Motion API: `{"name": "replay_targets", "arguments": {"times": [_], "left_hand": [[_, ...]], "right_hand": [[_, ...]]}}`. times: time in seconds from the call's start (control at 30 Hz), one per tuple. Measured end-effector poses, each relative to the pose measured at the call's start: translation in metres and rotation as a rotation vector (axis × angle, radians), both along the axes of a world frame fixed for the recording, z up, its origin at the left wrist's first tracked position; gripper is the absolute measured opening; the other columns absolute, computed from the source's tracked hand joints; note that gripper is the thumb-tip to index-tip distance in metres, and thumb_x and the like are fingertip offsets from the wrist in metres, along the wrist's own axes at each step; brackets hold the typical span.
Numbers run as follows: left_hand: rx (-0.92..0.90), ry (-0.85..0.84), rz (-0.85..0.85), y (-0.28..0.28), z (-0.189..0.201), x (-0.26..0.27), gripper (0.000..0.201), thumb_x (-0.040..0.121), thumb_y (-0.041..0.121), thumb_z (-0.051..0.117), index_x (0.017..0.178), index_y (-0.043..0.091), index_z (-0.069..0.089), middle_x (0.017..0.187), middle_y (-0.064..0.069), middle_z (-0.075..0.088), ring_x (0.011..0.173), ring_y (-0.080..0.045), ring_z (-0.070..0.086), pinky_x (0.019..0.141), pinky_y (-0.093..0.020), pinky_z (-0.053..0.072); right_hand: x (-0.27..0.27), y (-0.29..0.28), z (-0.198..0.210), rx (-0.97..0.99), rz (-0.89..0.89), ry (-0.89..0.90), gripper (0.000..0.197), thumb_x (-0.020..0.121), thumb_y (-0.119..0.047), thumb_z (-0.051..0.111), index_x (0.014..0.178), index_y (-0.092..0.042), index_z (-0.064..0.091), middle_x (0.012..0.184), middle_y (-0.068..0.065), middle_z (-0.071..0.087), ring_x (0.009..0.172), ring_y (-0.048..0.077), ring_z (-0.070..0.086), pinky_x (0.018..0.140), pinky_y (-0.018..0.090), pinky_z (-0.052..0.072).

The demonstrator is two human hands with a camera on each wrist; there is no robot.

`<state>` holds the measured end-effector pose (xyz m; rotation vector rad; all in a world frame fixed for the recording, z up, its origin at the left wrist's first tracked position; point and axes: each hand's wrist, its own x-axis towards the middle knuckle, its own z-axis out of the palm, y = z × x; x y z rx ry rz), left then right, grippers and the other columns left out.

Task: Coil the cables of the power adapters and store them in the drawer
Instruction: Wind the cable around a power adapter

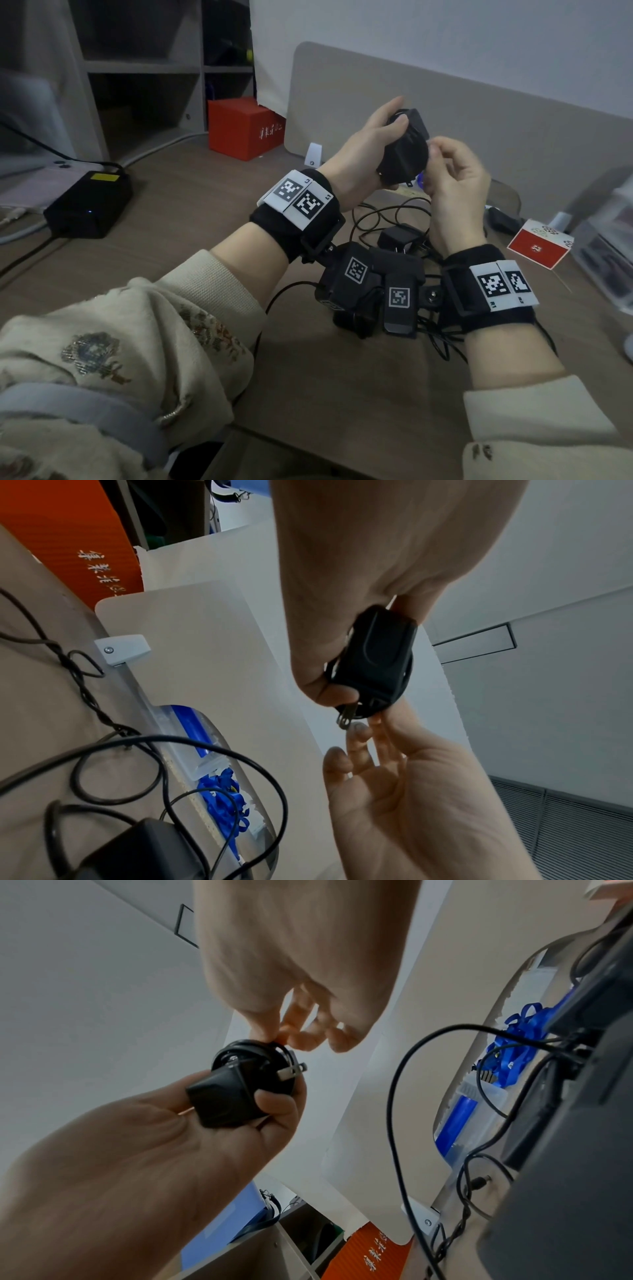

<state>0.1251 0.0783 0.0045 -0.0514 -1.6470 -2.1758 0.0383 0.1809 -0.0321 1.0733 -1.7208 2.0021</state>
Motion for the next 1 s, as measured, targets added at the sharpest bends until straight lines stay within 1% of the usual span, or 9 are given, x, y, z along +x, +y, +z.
{"name": "replay_targets", "arguments": {"times": [0.13, 0.3, 0.4, 0.5, 0.63, 0.73, 0.8, 0.87, 1.0], "left_hand": [[-0.093, -0.034, 0.022, 0.0, 0.0, 0.0, 0.045, 0.108, 0.024, 0.034, 0.152, 0.026, 0.028, 0.14, -0.007, 0.046, 0.085, -0.015, 0.055, 0.048, -0.017, 0.043], [-0.105, -0.066, 0.09, 0.001, -0.004, -0.003, 0.042, 0.107, 0.029, 0.037, 0.149, 0.03, 0.033, 0.12, -0.002, 0.053, 0.082, -0.018, 0.055, 0.059, -0.024, 0.04], [-0.078, -0.08, 0.131, 0.0, -0.004, -0.003, 0.042, 0.107, 0.03, 0.037, 0.148, 0.03, 0.033, 0.12, -0.001, 0.052, 0.086, -0.018, 0.055, 0.06, -0.023, 0.041], [-0.076, -0.082, 0.165, -0.001, -0.003, -0.002, 0.043, 0.107, 0.031, 0.037, 0.149, 0.03, 0.031, 0.125, -0.001, 0.05, 0.082, -0.014, 0.055, 0.055, -0.021, 0.042], [-0.144, -0.093, 0.164, 0.002, -0.003, -0.002, 0.044, 0.106, 0.031, 0.037, 0.15, 0.031, 0.03, 0.131, -0.004, 0.051, 0.08, -0.015, 0.056, 0.058, -0.023, 0.042], [-0.178, -0.12, 0.139, 0.004, -0.003, -0.003, 0.045, 0.107, 0.031, 0.035, 0.151, 0.029, 0.027, 0.128, -0.002, 0.047, 0.093, -0.018, 0.056, 0.068, -0.028, 0.047], [-0.187, -0.121, 0.122, 0.004, -0.004, -0.002, 0.045, 0.107, 0.031, 0.034, 0.151, 0.027, 0.027, 0.125, -0.001, 0.047, 0.098, -0.019, 0.055, 0.069, -0.029, 0.048], [-0.199, -0.116, 0.124, 0.004, -0.004, -0.002, 0.044, 0.107, 0.031, 0.034, 0.151, 0.027, 0.028, 0.121, 0.0, 0.048, 0.098, -0.02, 0.055, 0.067, -0.028, 0.048], [-0.214, -0.102, 0.127, 0.002, -0.005, -0.002, 0.043, 0.107, 0.032, 0.035, 0.149, 0.027, 0.032, 0.116, 0.001, 0.051, 0.092, -0.018, 0.057, 0.067, -0.028, 0.048]], "right_hand": [[0.001, 0.003, 0.001, 0.039, -0.016, 0.046, 0.015, 0.087, -0.031, 0.06, 0.084, -0.04, 0.072, 0.1, 0.013, 0.065, 0.085, 0.016, 0.061, 0.079, 0.036, 0.052], [0.002, 0.002, 0.0, 0.064, -0.057, 0.104, 0.022, 0.092, -0.011, 0.057, 0.088, -0.03, 0.068, 0.094, -0.003, 0.064, 0.087, 0.012, 0.06, 0.079, 0.032, 0.05], [0.005, -0.003, 0.001, 0.093, -0.086, 0.185, 0.023, 0.094, -0.013, 0.056, 0.092, -0.032, 0.068, 0.093, -0.011, 0.063, 0.093, 0.008, 0.06, 0.082, 0.026, 0.05], [0.008, -0.005, 0.003, 0.162, -0.117, 0.274, 0.014, 0.092, -0.02, 0.06, 0.102, -0.022, 0.07, 0.093, -0.005, 0.063, 0.087, -0.002, 0.056, 0.082, 0.018, 0.046], [0.005, -0.004, 0.002, 0.231, -0.248, 0.341, 0.019, 0.085, -0.018, 0.062, 0.099, -0.009, 0.07, 0.092, -0.002, 0.059, 0.08, 0.011, 0.056, 0.081, 0.033, 0.05], [0.005, -0.004, 0.002, 0.282, -0.338, 0.398, 0.017, 0.087, -0.018, 0.057, 0.097, -0.011, 0.069, 0.09, -0.011, 0.054, 0.089, 0.019, 0.059, 0.085, 0.054, 0.047], [0.005, -0.005, 0.002, 0.279, -0.331, 0.36, 0.017, 0.087, -0.017, 0.054, 0.096, -0.014, 0.068, 0.088, -0.017, 0.052, 0.091, 0.014, 0.057, 0.089, 0.057, 0.045], [0.004, -0.006, 0.001, 0.248, -0.257, 0.275, 0.015, 0.089, -0.018, 0.052, 0.094, -0.021, 0.065, 0.092, -0.015, 0.054, 0.093, 0.008, 0.055, 0.094, 0.049, 0.045], [0.003, -0.009, -0.003, 0.201, -0.127, 0.135, 0.016, 0.091, -0.022, 0.049, 0.092, -0.036, 0.057, 0.105, 0.004, 0.062, 0.103, 0.018, 0.055, 0.09, 0.027, 0.046]]}}
